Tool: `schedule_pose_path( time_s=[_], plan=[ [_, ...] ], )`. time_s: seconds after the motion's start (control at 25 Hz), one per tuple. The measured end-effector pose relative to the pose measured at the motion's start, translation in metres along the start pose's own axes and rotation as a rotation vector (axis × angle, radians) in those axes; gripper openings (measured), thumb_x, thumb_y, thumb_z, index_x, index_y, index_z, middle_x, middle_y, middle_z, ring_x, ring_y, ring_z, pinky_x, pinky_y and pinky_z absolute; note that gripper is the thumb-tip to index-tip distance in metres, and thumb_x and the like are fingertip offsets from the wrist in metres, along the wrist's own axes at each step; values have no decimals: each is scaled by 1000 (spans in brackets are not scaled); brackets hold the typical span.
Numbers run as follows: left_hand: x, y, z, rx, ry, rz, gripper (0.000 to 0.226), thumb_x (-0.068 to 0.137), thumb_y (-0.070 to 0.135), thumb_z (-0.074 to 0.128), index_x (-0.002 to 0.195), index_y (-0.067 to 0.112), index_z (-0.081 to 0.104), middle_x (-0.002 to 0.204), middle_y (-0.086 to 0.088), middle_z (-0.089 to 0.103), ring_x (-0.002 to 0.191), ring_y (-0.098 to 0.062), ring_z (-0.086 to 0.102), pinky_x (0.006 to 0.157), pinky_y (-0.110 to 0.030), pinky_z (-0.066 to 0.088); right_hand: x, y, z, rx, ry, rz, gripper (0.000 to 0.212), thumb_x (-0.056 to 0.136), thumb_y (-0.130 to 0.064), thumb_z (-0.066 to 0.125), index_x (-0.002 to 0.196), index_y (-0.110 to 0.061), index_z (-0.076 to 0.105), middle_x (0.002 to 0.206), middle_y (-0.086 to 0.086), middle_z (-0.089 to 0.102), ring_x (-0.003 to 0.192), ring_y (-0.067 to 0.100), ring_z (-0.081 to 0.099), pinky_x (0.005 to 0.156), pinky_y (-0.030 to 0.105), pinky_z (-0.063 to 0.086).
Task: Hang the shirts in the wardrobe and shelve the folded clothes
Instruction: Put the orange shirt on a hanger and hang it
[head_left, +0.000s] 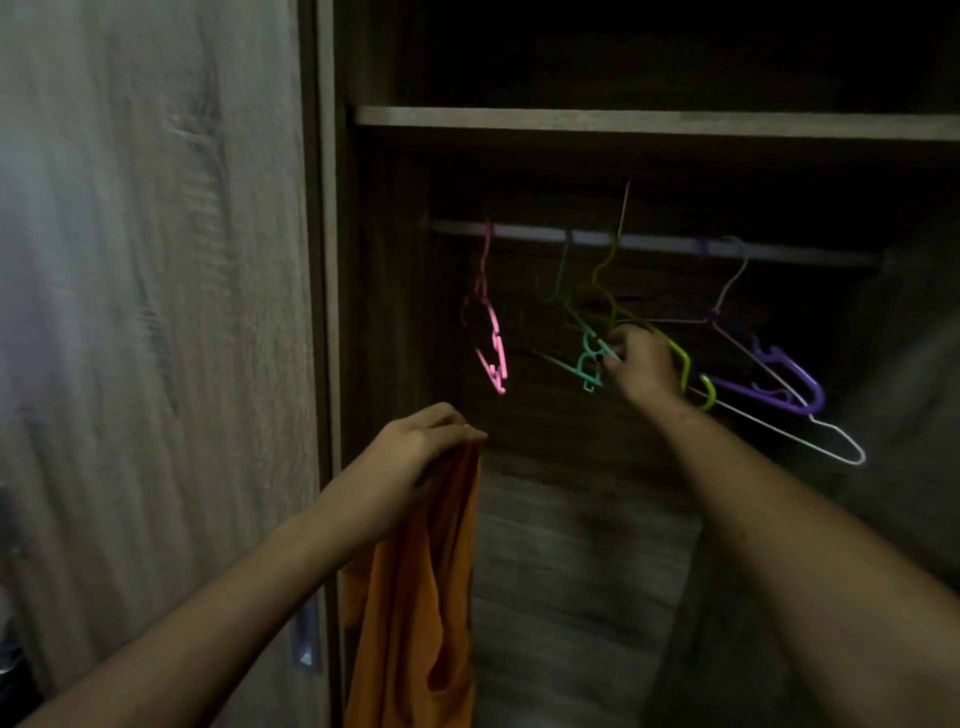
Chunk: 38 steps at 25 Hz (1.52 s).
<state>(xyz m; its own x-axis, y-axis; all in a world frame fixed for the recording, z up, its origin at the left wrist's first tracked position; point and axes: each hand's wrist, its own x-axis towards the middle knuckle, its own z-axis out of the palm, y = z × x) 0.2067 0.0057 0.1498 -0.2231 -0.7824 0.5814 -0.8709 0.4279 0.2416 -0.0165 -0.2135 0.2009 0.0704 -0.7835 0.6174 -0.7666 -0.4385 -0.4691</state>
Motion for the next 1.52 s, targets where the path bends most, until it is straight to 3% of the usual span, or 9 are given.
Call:
schedule_pose_path(
  time_s=[0.12, 0.28, 0.4, 0.56, 0.64, 0.76, 0.88, 1.16, 1.52],
  plan=[
    [2, -13, 5, -27, -28, -97, 39, 84, 14, 63, 95, 51, 57, 103, 20, 52, 103, -11, 57, 81, -27, 53, 3, -12, 10, 117, -5, 49, 16, 87, -14, 63, 97, -3, 69, 98, 20, 69, 92, 31, 64, 70, 27, 39],
    [-4, -19, 11, 200, -36, -31, 24, 85, 17, 58, 69, 35, 58, 68, 7, 64, 72, -15, 61, 88, -56, 50, -7, -14, 15, 190, 115, -48, 10, 87, -5, 58, 93, 0, 64, 98, 20, 65, 92, 32, 59, 73, 28, 37],
    [-2, 0, 8, 246, -102, 11, 19, 94, 24, 50, 100, 42, 47, 93, 12, 55, 86, -9, 58, 81, -29, 48, -45, -9, 17, 356, 212, -126, 8, 88, 1, 54, 93, 4, 59, 90, 14, 62, 84, 24, 58, 61, 12, 32],
    [2, -1, 13, 257, -147, -67, 28, 93, 21, 53, 120, 15, 57, 137, -8, 52, 130, -30, 47, 110, -44, 38, -129, 9, 27, 587, 311, -76, 9, 88, 4, 55, 96, 2, 58, 88, 0, 60, 81, -14, 59, 65, -4, 37],
    [-4, 6, 13, 409, -175, -105, 32, 95, 20, 50, 126, 16, 55, 154, -5, 29, 142, -24, 30, 114, -34, 28, -166, 18, 39, 631, 359, 24, 11, 86, 4, 58, 94, -5, 58, 87, 0, 61, 80, -14, 58, 66, -2, 38],
    [-5, 9, 20, 306, -181, -116, 32, 93, 19, 54, 125, 14, 57, 148, -2, 38, 135, -21, 40, 110, -29, 33, -201, 18, 43, 713, 353, 108, 15, 88, -1, 57, 93, -15, 55, 85, -7, 60, 79, -8, 59, 66, 6, 43],
    [-3, -3, 29, 171, -138, -124, 37, 87, 12, 59, 122, 1, 56, 100, 10, 60, 104, -21, 59, 101, -43, 44, -215, 9, 24, 799, 341, 129, 20, 91, -2, 54, 104, -16, 53, 96, -12, 60, 87, -8, 60, 71, 10, 48],
    [-8, 11, 26, 105, -95, -101, 19, 89, 13, 58, 104, 21, 67, 124, 6, 45, 117, -14, 51, 79, -2, 35, -249, -10, 3, 984, 75, 187, 26, 90, -5, 57, 106, -26, 58, 95, -8, 63, 87, -7, 62, 70, 9, 50],
    [-19, 10, 22, 152, -31, -8, 31, 87, 10, 61, 115, 21, 61, 129, 5, 42, 110, -7, 50, 86, -20, 52, -224, 7, -8, 1054, 165, 203, 15, 92, -2, 52, 104, -11, 51, 77, -5, 61, 60, 3, 56, 58, 14, 48]
  ],
)
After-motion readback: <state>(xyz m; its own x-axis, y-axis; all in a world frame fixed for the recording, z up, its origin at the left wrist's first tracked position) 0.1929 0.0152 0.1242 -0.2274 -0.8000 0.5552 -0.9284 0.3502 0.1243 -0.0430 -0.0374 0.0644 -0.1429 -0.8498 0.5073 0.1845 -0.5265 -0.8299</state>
